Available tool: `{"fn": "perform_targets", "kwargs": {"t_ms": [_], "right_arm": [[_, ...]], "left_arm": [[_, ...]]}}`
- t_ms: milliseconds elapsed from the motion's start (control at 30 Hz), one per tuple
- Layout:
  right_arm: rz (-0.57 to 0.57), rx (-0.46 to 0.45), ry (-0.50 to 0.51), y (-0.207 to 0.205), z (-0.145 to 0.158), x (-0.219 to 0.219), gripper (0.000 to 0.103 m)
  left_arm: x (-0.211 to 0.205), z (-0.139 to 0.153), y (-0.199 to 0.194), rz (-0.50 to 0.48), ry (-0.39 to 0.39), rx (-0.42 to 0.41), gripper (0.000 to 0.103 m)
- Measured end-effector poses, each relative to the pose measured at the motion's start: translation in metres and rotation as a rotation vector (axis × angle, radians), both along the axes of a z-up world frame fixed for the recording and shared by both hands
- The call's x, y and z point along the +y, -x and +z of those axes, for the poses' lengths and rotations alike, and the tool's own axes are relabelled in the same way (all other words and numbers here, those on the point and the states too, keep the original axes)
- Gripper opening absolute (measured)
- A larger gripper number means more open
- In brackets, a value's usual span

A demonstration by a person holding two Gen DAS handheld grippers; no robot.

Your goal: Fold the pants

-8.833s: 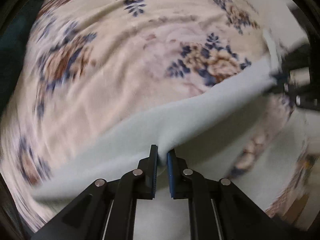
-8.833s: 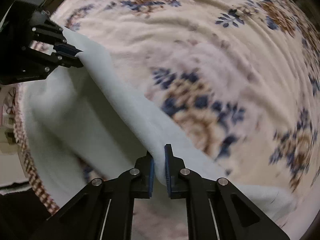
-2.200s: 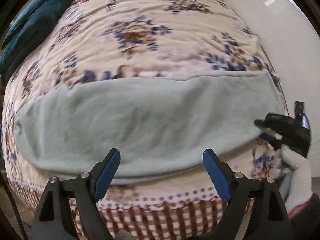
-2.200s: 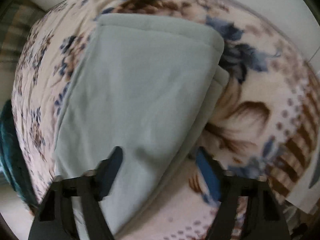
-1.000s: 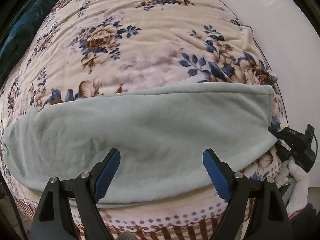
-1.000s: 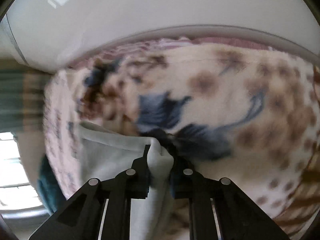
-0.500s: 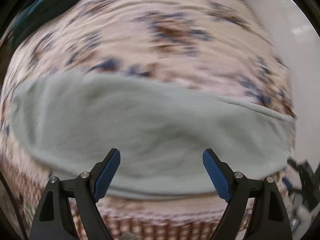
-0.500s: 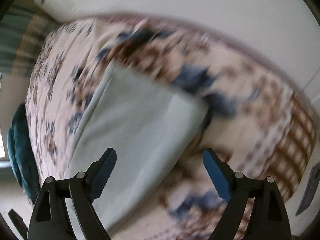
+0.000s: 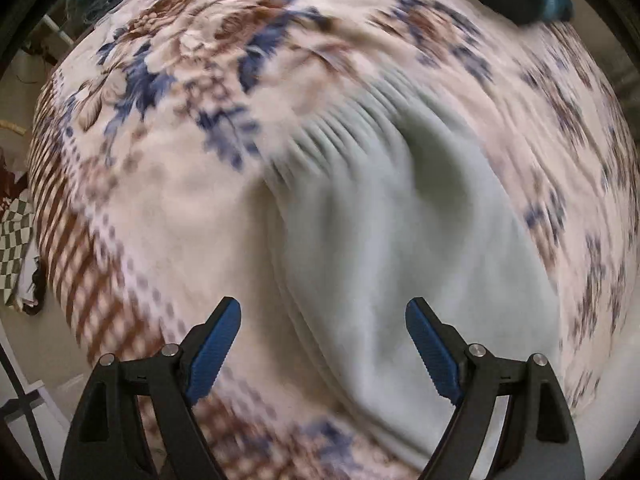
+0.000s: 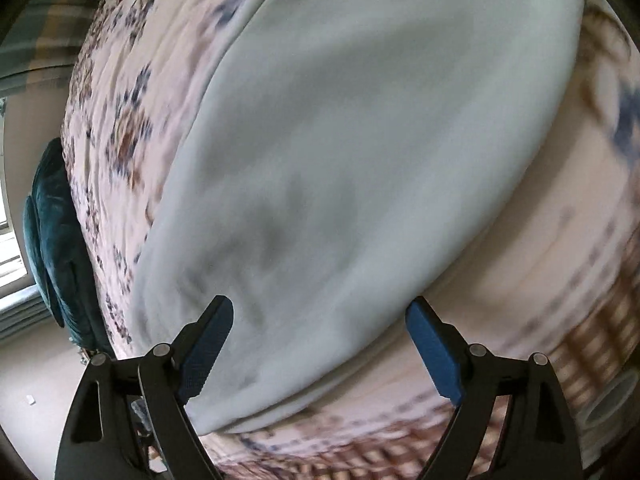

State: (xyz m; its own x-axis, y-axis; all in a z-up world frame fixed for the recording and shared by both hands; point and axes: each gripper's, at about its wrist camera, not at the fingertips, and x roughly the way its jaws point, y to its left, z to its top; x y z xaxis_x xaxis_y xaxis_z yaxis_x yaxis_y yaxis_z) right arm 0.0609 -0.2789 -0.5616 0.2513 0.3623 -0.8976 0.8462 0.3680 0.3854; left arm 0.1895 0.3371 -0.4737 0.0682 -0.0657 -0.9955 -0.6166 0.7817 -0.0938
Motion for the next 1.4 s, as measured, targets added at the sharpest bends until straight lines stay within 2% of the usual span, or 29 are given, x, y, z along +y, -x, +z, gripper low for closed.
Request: {"fn": "perform_targets", "kwargs": {"t_ms": [100,167,200,233,267,333,400,433,467,500,600,667,733,800,867,967,1033,1100,1167,1200,1233,1300,1367,1400], "right_arm": [[-0.004,0.026,0.02,-0.005,-0.003,0.036,0.089],[-0.046,-0.012,-0.016,-0.005,-0.006,0.058,0.086],[-0.054,-0.024,-0.017,-0.004,-0.007,0.067,0.078],[-0.064,-0.042,0.001,-0.004,-0.008,0.078,0.072],[-0.061,-0.037,0.013,-0.004,-0.009,0.083,0.071],[-0.092,0.001,0.019,0.003,-0.021,0.093,0.054],[-0.157,-0.012,-0.013,0.012,-0.028,0.097,0.053],[-0.165,-0.033,-0.009,0.015,-0.03,0.101,0.048],[-0.163,-0.041,0.013,0.014,-0.029,0.102,0.038],[-0.147,-0.055,0.053,0.013,-0.026,0.105,0.009],[-0.147,-0.074,0.086,0.016,-0.009,0.11,0.008],[-0.097,-0.091,0.145,0.018,0.018,0.117,0.008],[-0.071,-0.081,0.167,0.024,0.031,0.12,0.008],[-0.058,-0.069,0.164,0.022,0.033,0.115,0.008],[-0.045,-0.034,0.152,0.032,0.026,0.113,0.008],[0.012,0.01,0.143,0.033,0.004,0.112,0.009],[0.048,0.035,0.134,0.019,-0.01,0.111,0.014],[0.04,0.03,0.093,0.016,-0.014,0.107,0.021],[0.02,-0.013,0.068,0.015,-0.008,0.104,0.038],[0.018,-0.03,0.064,0.013,-0.004,0.104,0.05],[0.019,-0.035,0.063,0.012,-0.003,0.105,0.056],[0.021,-0.022,0.06,0.012,-0.004,0.106,0.056],[0.011,-0.016,0.053,0.013,-0.009,0.108,0.056],[0.012,-0.008,0.061,0.012,-0.012,0.11,0.046]], "left_arm": [[0.021,-0.027,-0.019,-0.031,0.043,0.044,0.082],[0.027,-0.043,-0.026,-0.059,0.084,0.054,0.075],[0.026,-0.048,-0.029,-0.077,0.099,0.047,0.065],[0.024,-0.051,-0.031,-0.096,0.109,0.037,0.047],[0.019,-0.054,-0.033,-0.126,0.131,0.021,0.037],[0.009,-0.051,-0.033,-0.18,0.112,0.001,0.029],[0.003,-0.045,-0.028,-0.224,0.1,-0.03,0.026],[0.003,-0.042,-0.026,-0.229,0.101,-0.038,0.024],[0.005,-0.039,-0.022,-0.233,0.106,-0.049,0.023],[0.007,-0.036,-0.015,-0.233,0.117,-0.061,0.022],[0.023,-0.029,-0.004,-0.209,0.147,-0.066,0.02],[0.025,-0.022,0.006,-0.213,0.149,-0.067,0.02],[0.029,-0.021,0.01,-0.225,0.158,-0.056,0.02],[0.033,-0.022,0.015,-0.23,0.165,-0.05,0.02],[0.031,-0.036,0.006,-0.254,0.143,-0.028,0.021],[0.031,-0.058,0.002,-0.261,0.153,0.022,0.031],[0.034,-0.056,0.005,-0.231,0.165,0.039,0.042],[0.037,-0.043,0.018,-0.177,0.204,0.026,0.045],[0.04,-0.026,0.032,-0.133,0.229,-0.006,0.047],[0.042,-0.02,0.036,-0.117,0.223,-0.024,0.049],[0.044,-0.013,0.041,-0.099,0.217,-0.045,0.05],[0.045,-0.008,0.042,-0.071,0.196,-0.074,0.054],[0.048,-0.016,0.036,-0.049,0.176,-0.083,0.057],[0.05,-0.022,0.032,-0.039,0.164,-0.087,0.057]]}}
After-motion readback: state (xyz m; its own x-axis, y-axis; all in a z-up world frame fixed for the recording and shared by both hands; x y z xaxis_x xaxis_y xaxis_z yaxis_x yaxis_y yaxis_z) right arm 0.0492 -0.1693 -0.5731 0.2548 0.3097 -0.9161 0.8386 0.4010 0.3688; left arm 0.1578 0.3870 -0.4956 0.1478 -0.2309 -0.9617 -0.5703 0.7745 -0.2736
